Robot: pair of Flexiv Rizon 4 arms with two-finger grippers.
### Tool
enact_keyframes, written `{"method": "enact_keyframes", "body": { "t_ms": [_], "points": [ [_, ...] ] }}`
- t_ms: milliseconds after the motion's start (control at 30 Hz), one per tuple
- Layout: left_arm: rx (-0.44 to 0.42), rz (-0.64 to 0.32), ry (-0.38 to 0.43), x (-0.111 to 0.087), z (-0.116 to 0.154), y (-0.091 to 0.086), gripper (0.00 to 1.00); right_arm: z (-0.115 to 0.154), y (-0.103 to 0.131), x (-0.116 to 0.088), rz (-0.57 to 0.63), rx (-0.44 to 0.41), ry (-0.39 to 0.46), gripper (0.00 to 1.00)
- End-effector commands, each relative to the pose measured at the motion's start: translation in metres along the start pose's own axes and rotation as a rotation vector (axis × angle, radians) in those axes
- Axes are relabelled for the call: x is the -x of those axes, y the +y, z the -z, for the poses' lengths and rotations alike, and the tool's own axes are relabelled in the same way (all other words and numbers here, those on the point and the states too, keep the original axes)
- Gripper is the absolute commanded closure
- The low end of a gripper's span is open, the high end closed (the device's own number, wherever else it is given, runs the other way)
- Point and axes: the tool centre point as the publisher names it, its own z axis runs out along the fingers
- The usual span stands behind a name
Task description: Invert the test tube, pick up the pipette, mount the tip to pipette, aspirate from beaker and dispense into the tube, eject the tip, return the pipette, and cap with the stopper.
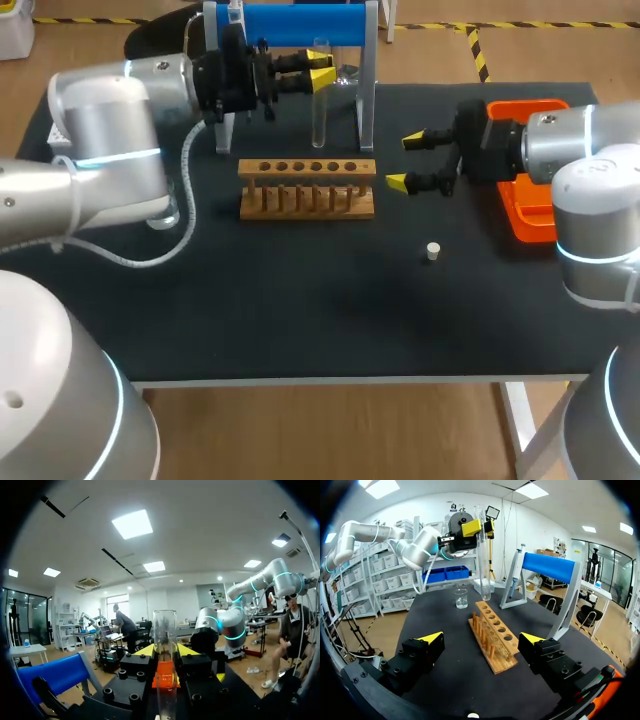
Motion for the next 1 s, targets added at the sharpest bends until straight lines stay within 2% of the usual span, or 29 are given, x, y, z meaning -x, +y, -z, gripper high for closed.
{"method": "enact_keyframes", "body": {
  "t_ms": [33,367,600,1000],
  "points": [
    [0.001,-0.001,0.001,0.001,-0.002,0.001,1.00,0.001,0.000,-0.001,0.000,0.000,-0.002,0.00],
    [0.001,-0.001,0.001,0.001,-0.002,0.001,1.00,0.001,0.000,-0.001,0.000,0.000,-0.002,0.00],
    [0.001,-0.001,0.001,0.001,-0.002,0.001,1.00,-0.027,-0.011,0.000,0.034,-0.028,-0.075,0.00],
    [0.001,-0.001,0.001,0.001,-0.002,0.001,1.00,-0.067,-0.025,-0.007,0.026,-0.049,-0.124,0.00]
  ]
}}
